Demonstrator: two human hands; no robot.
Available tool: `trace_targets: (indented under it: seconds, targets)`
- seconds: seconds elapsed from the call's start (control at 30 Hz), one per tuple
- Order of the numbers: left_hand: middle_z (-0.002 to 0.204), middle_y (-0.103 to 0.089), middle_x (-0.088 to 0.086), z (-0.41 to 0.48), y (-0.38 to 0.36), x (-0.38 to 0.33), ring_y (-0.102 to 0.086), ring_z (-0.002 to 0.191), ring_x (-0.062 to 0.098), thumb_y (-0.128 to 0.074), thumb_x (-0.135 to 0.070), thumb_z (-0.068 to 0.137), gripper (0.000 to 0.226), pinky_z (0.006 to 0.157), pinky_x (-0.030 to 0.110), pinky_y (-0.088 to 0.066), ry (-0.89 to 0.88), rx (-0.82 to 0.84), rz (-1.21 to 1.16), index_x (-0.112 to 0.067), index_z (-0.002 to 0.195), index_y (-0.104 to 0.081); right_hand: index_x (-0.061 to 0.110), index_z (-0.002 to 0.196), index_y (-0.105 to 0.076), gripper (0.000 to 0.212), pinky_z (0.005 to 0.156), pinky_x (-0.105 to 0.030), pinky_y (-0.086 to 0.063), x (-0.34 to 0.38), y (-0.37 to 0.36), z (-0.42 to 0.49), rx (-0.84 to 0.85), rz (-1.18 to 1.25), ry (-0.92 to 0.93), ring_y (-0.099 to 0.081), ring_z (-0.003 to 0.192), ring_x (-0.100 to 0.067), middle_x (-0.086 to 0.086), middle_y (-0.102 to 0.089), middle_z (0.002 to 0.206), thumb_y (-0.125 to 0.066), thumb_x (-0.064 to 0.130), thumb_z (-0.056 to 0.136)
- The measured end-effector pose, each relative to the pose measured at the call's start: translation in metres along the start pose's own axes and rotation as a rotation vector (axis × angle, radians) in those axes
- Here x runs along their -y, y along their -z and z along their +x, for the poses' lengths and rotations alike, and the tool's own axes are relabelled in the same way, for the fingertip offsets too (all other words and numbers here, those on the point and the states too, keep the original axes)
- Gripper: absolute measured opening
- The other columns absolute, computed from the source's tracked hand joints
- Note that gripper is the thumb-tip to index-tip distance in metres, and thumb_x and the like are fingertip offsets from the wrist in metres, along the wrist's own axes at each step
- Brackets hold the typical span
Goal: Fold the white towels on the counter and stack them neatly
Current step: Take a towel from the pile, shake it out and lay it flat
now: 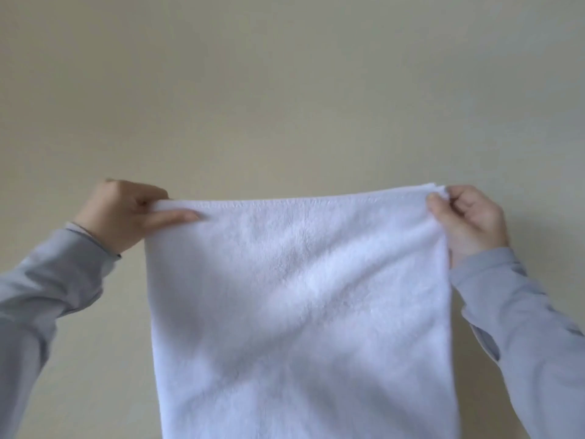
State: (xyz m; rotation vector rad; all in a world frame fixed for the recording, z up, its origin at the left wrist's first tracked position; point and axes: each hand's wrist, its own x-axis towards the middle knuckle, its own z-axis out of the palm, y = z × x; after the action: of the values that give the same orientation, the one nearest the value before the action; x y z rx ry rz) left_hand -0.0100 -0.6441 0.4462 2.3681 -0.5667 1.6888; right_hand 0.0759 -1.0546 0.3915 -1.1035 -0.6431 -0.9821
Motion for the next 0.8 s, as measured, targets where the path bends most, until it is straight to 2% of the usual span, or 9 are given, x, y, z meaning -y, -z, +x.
trace_targets:
  seconds: [0.07,0.17,0.33,0.47,0.57,0.63,0.7,0.77,0.8]
  targets:
    - [0.049,-0.032,0.008,0.004,0.009,0.006,-0.028,0.054,0.020,-0.058,-0.068,0.067,0.065,0.047,0.025,-0.026,-0.063,-0.058,0.039,-0.008,0.048,-0.045,0.022,0.076,-0.058,0.015,0.062,-0.015,-0.042,0.005,0.008,0.002,0.027,-0.017,0.073,-0.051,0.064,-0.001,0.015,-0.063,0.062,-0.064,0.012,0.085]
    - [0.042,-0.031,0.003,-0.006,0.000,0.001,-0.029,0.048,0.022,-0.068,-0.064,0.063,0.066,0.052,0.024,-0.031,-0.029,0.155,0.166,-0.004,0.048,-0.044,0.019,0.070,-0.051,0.029,0.055,-0.006,-0.037,-0.010,0.003,-0.014,0.126,-0.187,-0.030,-0.049,0.050,0.008,0.021,-0.059,0.051,-0.058,-0.004,0.086]
    - [0.045,-0.027,0.002,-0.007,-0.006,0.001,-0.023,0.053,0.011,-0.055,-0.071,0.059,0.066,0.053,0.027,-0.029,0.022,0.053,0.086,-0.008,0.048,-0.040,0.021,0.070,-0.055,0.025,0.063,-0.008,-0.042,0.004,0.002,0.000,0.095,-0.150,-0.008,-0.052,0.059,0.006,0.020,-0.061,0.057,-0.062,0.003,0.085]
    - [0.045,-0.019,-0.005,0.011,0.004,-0.005,-0.022,0.049,0.009,-0.075,-0.068,0.055,0.072,0.052,0.029,-0.025,0.082,0.113,0.061,-0.010,0.049,-0.033,0.018,0.074,-0.055,0.019,0.064,-0.012,-0.042,0.001,-0.004,-0.002,0.061,-0.078,-0.071,-0.051,0.062,0.001,0.005,-0.057,0.068,-0.061,0.005,0.087]
    - [0.043,-0.019,-0.006,0.009,0.002,-0.006,-0.021,0.046,0.009,-0.071,-0.060,0.053,0.064,0.045,0.028,-0.020,0.103,0.165,0.060,-0.013,0.046,-0.029,0.015,0.074,-0.053,0.018,0.072,-0.023,-0.040,-0.001,-0.012,-0.004,0.096,-0.081,-0.148,-0.048,0.068,-0.008,-0.001,-0.054,0.071,-0.059,0.004,0.087]
    - [0.043,-0.019,-0.005,0.010,0.009,-0.002,-0.019,0.046,0.010,-0.071,-0.070,0.055,0.069,0.046,0.031,-0.019,0.102,0.149,0.046,-0.018,0.047,-0.026,0.015,0.073,-0.055,0.019,0.076,-0.029,-0.039,0.008,-0.016,0.001,0.092,-0.067,-0.147,-0.048,0.071,-0.011,0.000,-0.056,0.070,-0.060,0.004,0.087]
    - [0.043,-0.025,0.001,0.017,0.025,0.007,-0.022,0.047,0.017,-0.067,-0.077,0.057,0.071,0.046,0.035,-0.023,0.099,0.078,0.054,-0.014,0.047,-0.035,0.019,0.073,-0.059,0.016,0.072,-0.027,-0.044,0.022,-0.010,0.010,0.043,0.032,-0.054,-0.051,0.070,-0.011,0.007,-0.062,0.066,-0.064,0.008,0.084]
    - [0.049,-0.044,0.016,0.019,0.036,0.019,-0.036,0.048,0.027,-0.069,-0.075,0.057,0.068,0.041,0.037,-0.026,0.139,0.001,-0.007,-0.009,0.053,-0.052,0.022,0.074,-0.064,0.008,0.064,-0.020,-0.047,0.028,0.002,0.013,0.046,0.112,0.051,-0.055,0.067,-0.006,0.010,-0.065,0.067,-0.067,0.018,0.080]
    - [0.049,-0.046,0.015,0.015,0.036,0.019,-0.037,0.046,0.024,-0.072,-0.071,0.057,0.067,0.040,0.036,-0.027,0.146,0.002,-0.033,-0.007,0.055,-0.053,0.022,0.075,-0.064,0.009,0.061,-0.018,-0.047,0.025,0.004,0.008,0.074,0.076,0.055,-0.055,0.065,-0.004,0.010,-0.065,0.067,-0.067,0.017,0.082]
